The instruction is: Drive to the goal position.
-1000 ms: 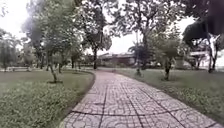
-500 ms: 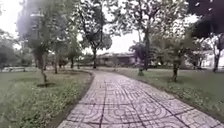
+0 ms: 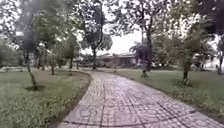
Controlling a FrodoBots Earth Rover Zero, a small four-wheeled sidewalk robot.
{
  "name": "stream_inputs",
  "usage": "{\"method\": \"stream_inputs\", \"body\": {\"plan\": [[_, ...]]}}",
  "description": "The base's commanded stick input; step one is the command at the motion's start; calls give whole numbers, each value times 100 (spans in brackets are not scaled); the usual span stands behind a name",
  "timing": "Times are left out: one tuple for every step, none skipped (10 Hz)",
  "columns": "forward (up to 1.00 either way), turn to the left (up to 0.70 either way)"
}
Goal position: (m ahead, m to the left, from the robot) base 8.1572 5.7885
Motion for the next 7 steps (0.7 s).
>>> {"method": "stream_inputs", "body": {"plan": [[100,0],[100,0],[100,0],[100,0],[100,0],[100,0],[100,0]]}}
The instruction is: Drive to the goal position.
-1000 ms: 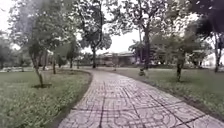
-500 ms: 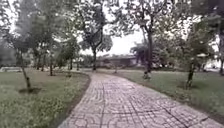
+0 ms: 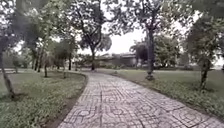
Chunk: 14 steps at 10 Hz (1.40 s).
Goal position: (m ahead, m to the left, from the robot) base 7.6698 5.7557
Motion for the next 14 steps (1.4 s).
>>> {"method": "stream_inputs", "body": {"plan": [[100,0],[100,0],[100,0],[100,0],[100,0],[100,0],[100,0],[100,0],[100,0],[100,0],[100,0],[100,0],[100,0],[100,0]]}}
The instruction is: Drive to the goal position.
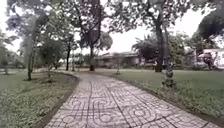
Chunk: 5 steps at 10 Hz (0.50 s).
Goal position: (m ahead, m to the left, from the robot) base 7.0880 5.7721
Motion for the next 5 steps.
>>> {"method": "stream_inputs", "body": {"plan": [[100,0],[100,18],[100,25],[100,0],[100,0]]}}
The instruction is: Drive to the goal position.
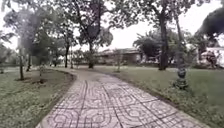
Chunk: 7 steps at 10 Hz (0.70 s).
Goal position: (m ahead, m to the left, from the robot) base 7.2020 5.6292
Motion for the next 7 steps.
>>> {"method": "stream_inputs", "body": {"plan": [[100,0],[100,0],[100,0],[100,25],[100,1],[100,0],[100,16]]}}
